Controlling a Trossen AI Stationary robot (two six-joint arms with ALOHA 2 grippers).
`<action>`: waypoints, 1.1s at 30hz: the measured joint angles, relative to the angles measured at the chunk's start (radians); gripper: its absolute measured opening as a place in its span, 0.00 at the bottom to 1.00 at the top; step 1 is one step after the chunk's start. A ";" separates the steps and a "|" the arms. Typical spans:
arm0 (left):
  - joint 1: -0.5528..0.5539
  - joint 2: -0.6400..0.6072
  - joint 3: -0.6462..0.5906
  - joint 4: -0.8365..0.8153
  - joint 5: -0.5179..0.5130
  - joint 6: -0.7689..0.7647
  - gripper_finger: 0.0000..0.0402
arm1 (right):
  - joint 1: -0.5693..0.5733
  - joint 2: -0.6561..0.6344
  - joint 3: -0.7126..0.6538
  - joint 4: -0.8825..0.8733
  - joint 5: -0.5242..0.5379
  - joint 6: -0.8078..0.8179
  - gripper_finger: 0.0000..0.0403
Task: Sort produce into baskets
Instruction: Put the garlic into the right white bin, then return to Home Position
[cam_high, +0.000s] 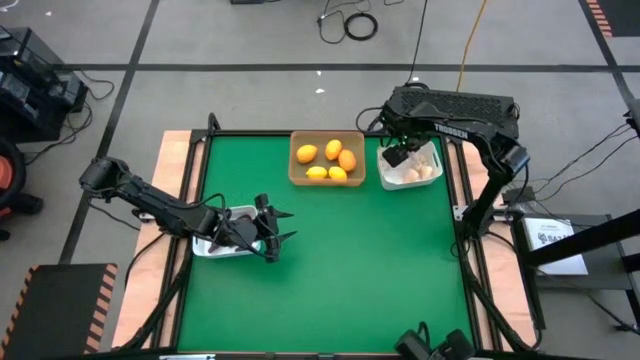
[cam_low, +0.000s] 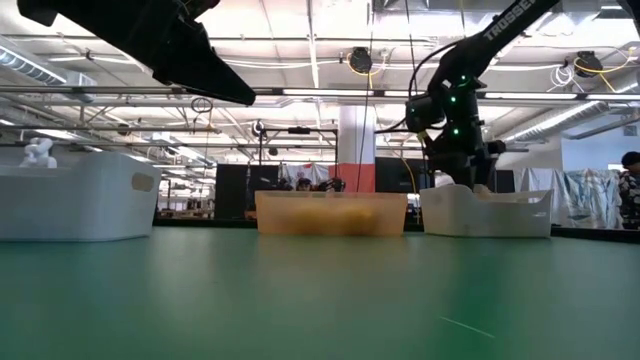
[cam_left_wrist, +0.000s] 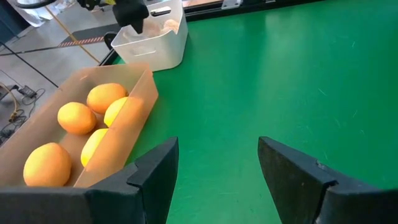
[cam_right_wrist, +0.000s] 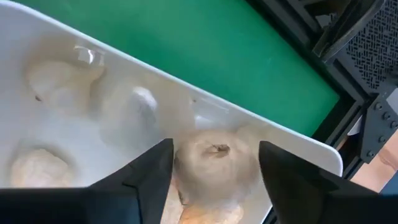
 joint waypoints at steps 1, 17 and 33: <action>0.000 0.000 0.000 0.000 0.000 0.000 0.57 | -0.002 0.000 0.000 -0.001 0.000 0.000 0.57; -0.016 -0.061 0.000 -0.025 0.012 0.004 0.57 | 0.033 -0.085 0.085 -0.131 -0.046 0.061 0.65; -0.077 -0.425 0.000 -0.277 0.014 0.026 0.57 | 0.390 -0.417 0.086 -0.095 -0.036 0.231 0.65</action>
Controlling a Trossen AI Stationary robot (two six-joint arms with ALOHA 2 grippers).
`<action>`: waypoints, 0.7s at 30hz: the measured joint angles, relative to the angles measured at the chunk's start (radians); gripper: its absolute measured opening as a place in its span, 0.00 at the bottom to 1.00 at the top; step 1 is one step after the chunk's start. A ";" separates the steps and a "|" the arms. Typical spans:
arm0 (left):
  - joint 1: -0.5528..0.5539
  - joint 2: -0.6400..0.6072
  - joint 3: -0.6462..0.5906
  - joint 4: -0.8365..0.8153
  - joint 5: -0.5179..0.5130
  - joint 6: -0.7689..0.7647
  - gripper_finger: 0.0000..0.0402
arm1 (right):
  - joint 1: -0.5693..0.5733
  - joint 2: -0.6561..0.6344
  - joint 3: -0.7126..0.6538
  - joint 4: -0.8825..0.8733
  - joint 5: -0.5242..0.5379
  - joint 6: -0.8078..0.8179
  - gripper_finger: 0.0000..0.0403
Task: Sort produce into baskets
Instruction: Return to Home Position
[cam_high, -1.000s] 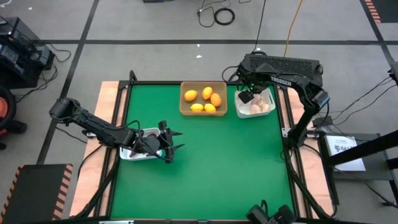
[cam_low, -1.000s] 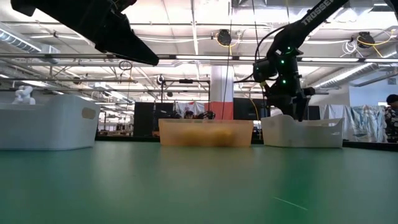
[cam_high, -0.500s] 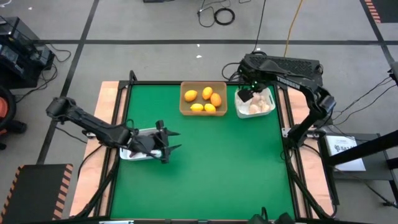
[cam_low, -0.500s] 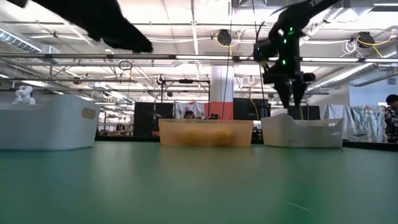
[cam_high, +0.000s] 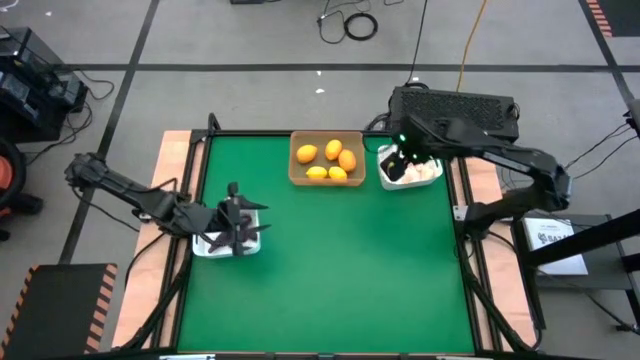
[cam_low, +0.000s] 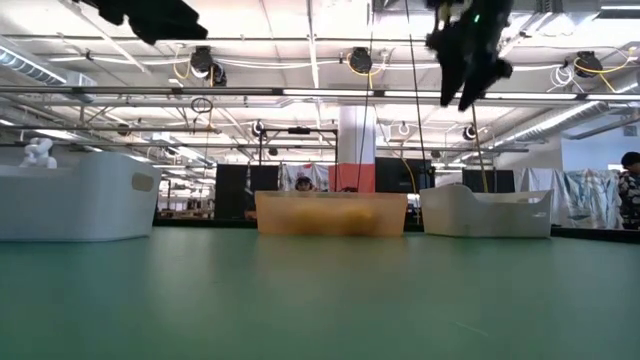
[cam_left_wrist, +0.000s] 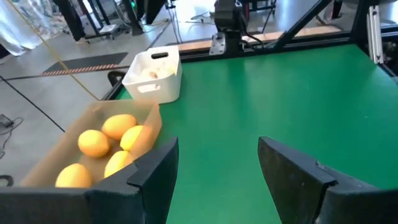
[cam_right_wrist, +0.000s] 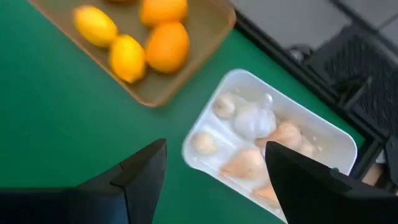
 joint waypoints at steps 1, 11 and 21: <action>0.000 -0.020 0.000 -0.015 0.001 0.002 0.57 | 0.034 -0.022 -0.002 0.003 0.021 0.023 0.65; 0.000 -0.287 -0.159 0.029 0.027 0.030 0.57 | 0.354 -0.262 -0.316 0.267 0.151 0.223 0.65; 0.040 -0.603 -0.272 0.044 0.033 0.005 0.57 | 0.435 -0.448 -0.778 1.115 0.087 -0.024 0.59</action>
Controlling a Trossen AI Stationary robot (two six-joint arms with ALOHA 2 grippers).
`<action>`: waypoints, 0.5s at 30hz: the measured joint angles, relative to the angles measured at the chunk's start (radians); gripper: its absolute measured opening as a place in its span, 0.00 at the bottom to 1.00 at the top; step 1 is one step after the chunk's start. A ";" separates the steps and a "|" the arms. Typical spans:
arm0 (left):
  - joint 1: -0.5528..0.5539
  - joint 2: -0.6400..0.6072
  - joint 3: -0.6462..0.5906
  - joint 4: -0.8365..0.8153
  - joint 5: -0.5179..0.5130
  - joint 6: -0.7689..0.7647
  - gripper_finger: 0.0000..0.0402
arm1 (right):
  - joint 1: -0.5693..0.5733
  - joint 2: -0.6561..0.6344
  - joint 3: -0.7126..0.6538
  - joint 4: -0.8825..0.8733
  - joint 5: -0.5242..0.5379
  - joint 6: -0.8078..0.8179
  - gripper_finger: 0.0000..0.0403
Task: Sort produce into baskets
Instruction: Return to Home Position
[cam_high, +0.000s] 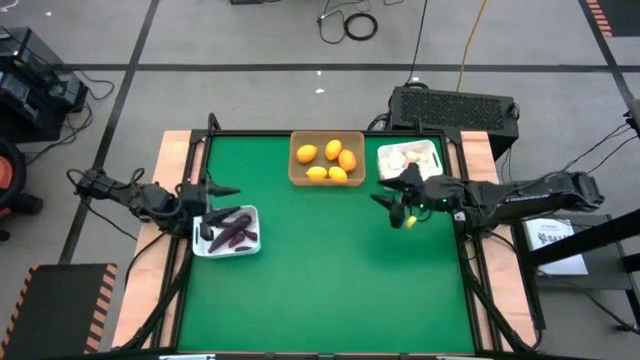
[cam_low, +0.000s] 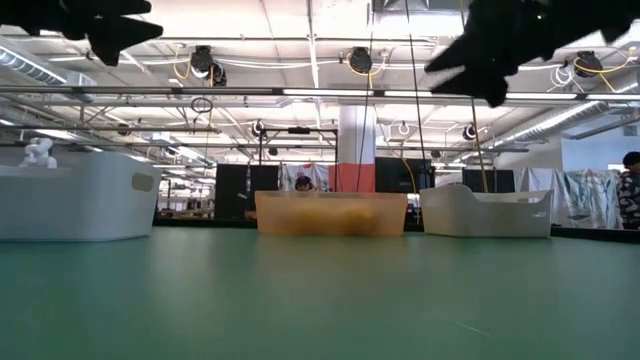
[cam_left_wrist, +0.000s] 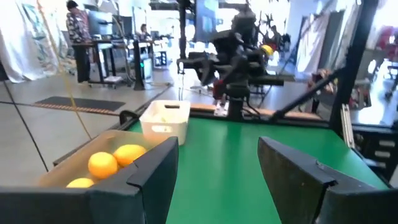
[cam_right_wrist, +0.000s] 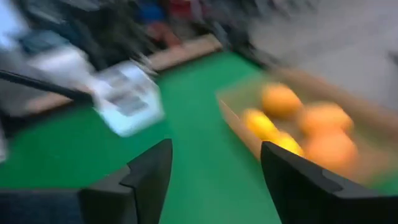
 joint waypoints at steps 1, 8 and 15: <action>0.007 -0.018 -0.007 0.000 0.001 0.000 0.57 | 0.000 -0.008 -0.042 0.103 -0.028 -0.040 0.58; 0.069 -0.105 -0.018 -0.002 0.002 -0.001 0.57 | 0.000 -0.012 -0.271 0.573 -0.162 -0.184 0.49; 0.117 -0.115 -0.019 -0.035 0.030 -0.030 0.57 | 0.000 -0.019 -0.388 0.668 -0.158 -0.183 0.35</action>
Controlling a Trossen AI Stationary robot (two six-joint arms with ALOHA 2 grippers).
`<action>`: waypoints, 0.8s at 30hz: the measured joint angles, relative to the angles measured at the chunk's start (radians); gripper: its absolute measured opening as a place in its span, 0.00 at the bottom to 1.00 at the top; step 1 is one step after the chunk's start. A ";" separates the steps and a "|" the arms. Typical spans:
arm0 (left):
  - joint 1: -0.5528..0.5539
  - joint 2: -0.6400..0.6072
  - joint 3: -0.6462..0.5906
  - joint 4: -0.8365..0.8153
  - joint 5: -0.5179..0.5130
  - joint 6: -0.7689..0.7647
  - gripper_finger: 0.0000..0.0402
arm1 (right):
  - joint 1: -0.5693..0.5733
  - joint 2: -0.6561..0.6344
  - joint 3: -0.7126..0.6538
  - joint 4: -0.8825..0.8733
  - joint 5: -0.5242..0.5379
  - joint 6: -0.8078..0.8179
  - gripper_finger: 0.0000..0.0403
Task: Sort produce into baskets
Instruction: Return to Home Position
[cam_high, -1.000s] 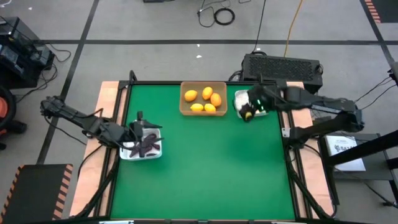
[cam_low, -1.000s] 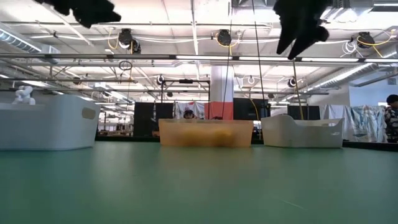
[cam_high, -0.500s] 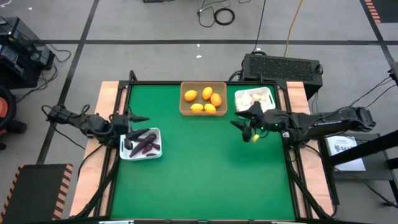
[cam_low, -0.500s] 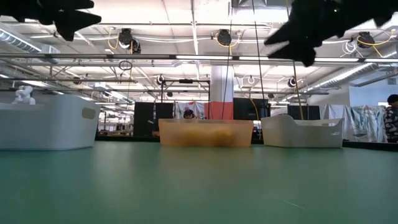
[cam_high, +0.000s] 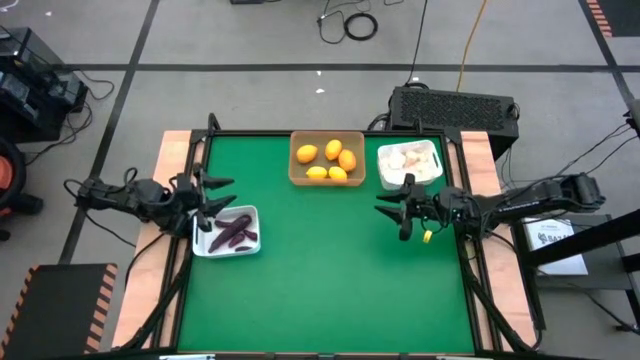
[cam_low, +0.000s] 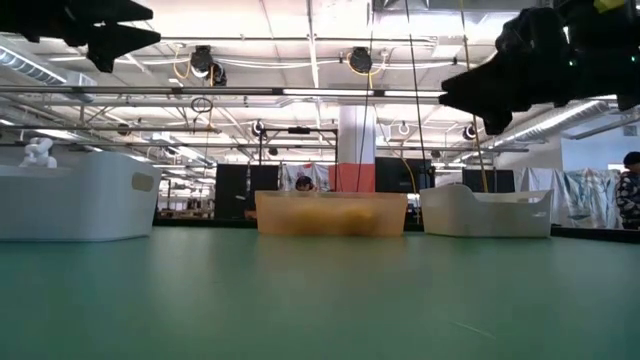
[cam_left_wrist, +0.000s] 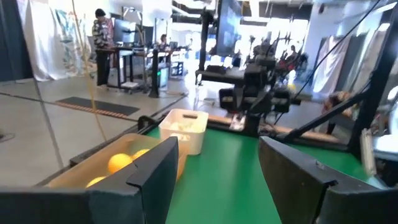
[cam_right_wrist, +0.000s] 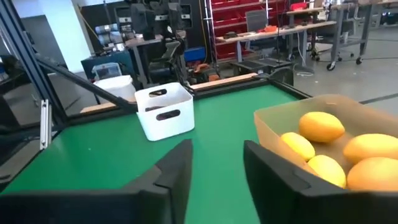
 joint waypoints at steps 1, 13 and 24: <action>0.006 0.000 -0.006 0.017 0.014 -0.006 0.57 | 0.000 -0.002 -0.006 0.001 0.000 0.000 0.32; 0.090 -0.001 -0.100 0.099 0.079 -0.046 0.57 | -0.016 -0.226 -0.022 -0.255 0.003 -0.054 0.02; 0.117 0.000 -0.170 0.164 0.166 -0.095 0.57 | -0.016 -0.282 -0.048 -0.261 0.003 -0.046 0.00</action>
